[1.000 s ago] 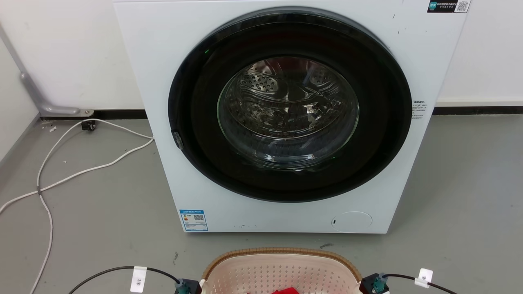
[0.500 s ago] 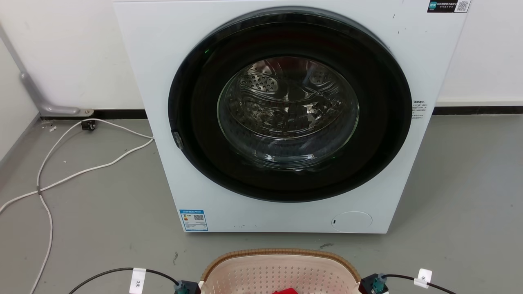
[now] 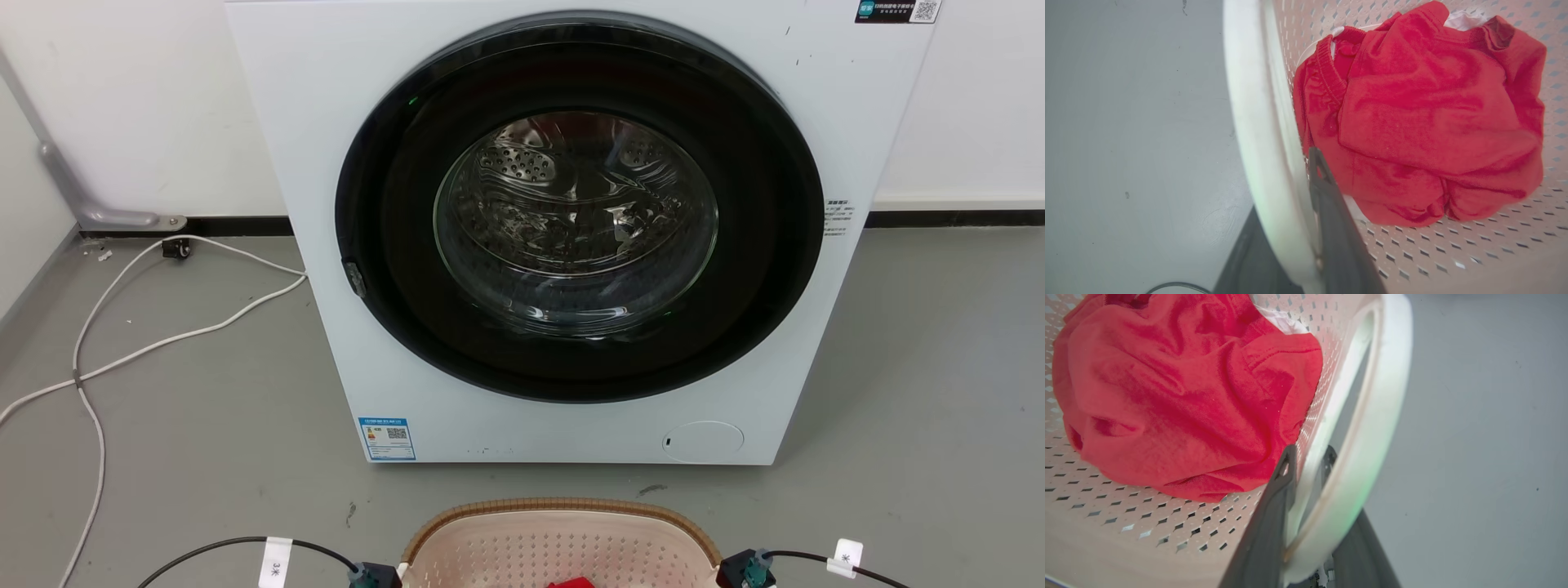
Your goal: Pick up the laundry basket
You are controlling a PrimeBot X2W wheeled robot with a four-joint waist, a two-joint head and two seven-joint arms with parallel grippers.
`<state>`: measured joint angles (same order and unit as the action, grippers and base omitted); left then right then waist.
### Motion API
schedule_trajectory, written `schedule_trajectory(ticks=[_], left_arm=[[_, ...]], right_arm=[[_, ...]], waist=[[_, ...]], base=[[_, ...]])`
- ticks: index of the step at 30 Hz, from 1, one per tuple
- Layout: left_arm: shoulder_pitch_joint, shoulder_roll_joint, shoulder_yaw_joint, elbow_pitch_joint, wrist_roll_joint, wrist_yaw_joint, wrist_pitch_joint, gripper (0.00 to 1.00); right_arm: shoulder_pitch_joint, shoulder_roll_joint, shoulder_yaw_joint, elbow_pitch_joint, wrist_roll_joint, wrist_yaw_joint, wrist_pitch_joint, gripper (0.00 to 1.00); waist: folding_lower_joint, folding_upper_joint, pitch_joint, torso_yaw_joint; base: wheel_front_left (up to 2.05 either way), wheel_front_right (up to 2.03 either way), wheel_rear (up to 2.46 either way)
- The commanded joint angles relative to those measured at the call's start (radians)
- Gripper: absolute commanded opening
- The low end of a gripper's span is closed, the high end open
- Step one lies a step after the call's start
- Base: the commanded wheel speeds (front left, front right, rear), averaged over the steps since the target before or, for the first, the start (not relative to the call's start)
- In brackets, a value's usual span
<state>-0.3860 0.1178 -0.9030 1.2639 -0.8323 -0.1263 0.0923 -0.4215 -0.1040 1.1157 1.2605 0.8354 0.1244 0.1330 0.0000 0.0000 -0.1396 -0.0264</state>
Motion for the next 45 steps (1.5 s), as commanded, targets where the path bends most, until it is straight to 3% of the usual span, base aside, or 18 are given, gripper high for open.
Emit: schedule_trajectory(ticks=[1,45], left_arm=[[-0.023,0.004,-0.007,-0.005,-0.004,-0.006,-0.015,0.0],[-0.031,0.009,-0.087,0.007,-0.074,-0.006,-0.029,0.0]], right_arm=[[-0.01,0.004,0.014,0.002,-0.001,0.012,0.002,0.0],[-0.018,0.005,0.097,0.016,0.072,0.012,-0.011,0.0]], waist=[[0.0,0.0,0.001,0.0],[0.0,0.0,0.005,-0.002]], base=[[0.0,0.0,0.0],[0.0,0.0,0.0]])
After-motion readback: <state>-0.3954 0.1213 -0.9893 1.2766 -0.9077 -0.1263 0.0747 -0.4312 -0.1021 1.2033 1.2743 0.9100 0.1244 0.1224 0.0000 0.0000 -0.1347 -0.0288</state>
